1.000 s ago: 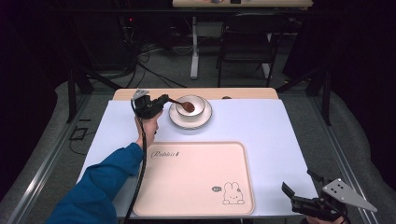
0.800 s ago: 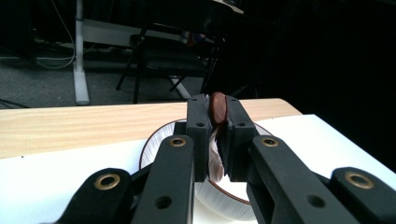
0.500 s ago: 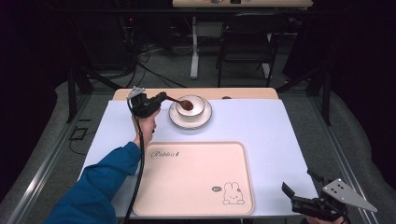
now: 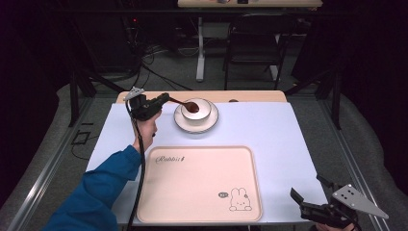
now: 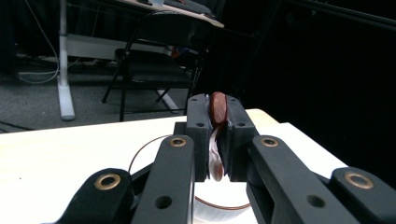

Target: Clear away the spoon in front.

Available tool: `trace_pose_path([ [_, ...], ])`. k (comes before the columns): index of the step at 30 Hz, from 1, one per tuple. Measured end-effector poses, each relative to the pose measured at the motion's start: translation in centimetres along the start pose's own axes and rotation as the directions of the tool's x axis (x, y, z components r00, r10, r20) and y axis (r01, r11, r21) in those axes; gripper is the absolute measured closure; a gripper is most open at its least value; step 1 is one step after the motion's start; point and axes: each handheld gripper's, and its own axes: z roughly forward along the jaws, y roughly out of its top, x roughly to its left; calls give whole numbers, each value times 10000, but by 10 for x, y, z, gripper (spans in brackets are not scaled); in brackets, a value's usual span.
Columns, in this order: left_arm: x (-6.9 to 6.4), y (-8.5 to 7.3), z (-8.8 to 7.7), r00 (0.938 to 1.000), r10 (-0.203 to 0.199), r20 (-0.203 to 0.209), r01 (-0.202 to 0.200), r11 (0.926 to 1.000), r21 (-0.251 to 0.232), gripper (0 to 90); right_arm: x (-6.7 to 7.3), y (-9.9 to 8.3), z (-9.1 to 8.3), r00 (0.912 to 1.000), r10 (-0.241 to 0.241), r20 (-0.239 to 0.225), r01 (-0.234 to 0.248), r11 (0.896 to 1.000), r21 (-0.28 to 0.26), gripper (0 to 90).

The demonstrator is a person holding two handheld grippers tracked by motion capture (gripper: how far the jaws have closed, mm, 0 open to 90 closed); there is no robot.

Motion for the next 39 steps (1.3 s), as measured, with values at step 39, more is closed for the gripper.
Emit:
trace_pose_path([
  [39,-13,21,-69,9874,4,1585,-114,9976,690,833,0,0,1,10000,2,-12,-2,10000,-2,0],
])
